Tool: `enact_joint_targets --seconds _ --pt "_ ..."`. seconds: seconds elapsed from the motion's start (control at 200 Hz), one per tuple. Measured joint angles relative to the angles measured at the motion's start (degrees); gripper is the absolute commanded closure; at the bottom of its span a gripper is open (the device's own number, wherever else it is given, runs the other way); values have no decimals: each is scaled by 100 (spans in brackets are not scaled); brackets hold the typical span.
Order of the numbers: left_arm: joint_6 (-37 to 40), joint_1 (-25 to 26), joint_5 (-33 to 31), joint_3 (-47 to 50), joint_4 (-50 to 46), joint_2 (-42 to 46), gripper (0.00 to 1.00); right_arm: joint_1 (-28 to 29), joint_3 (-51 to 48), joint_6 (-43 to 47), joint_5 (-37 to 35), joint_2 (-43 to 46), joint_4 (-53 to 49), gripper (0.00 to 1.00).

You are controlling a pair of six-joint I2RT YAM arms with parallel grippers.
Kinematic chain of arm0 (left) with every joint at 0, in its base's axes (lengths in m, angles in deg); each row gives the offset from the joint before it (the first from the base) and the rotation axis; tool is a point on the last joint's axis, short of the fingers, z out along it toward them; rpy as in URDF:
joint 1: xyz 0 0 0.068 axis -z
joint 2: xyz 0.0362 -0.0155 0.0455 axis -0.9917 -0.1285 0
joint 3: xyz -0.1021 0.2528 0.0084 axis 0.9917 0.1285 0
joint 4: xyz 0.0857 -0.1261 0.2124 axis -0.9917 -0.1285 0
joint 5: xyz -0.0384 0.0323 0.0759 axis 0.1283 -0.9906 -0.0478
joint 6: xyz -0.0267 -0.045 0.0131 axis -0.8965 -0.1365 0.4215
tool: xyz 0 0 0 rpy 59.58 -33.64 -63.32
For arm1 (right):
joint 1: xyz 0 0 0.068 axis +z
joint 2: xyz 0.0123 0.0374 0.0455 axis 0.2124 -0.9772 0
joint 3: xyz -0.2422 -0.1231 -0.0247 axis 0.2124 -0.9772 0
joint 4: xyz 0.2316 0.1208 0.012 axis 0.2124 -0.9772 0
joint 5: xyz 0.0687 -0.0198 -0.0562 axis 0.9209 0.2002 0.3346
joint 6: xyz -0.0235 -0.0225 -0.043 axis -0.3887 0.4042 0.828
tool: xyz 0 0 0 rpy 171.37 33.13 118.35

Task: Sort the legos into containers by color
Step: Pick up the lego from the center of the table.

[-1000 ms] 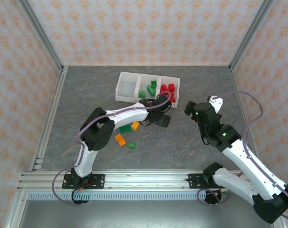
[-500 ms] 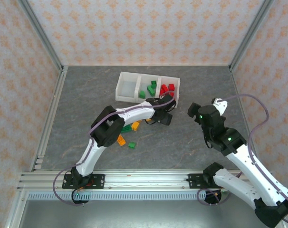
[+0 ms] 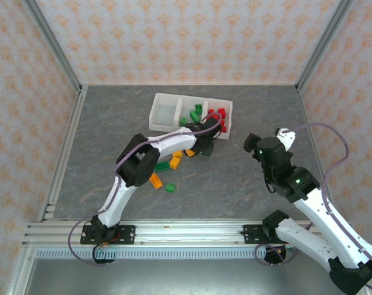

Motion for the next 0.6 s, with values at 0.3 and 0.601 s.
enact_joint_targets --seconds 0.3,0.601 --pt "-15 2 15 437 295 258 70 0 0 -11 0 0 2 0" --pt "-13 -13 -339 302 140 855 74 0 0 -42 -24 0 2 0"
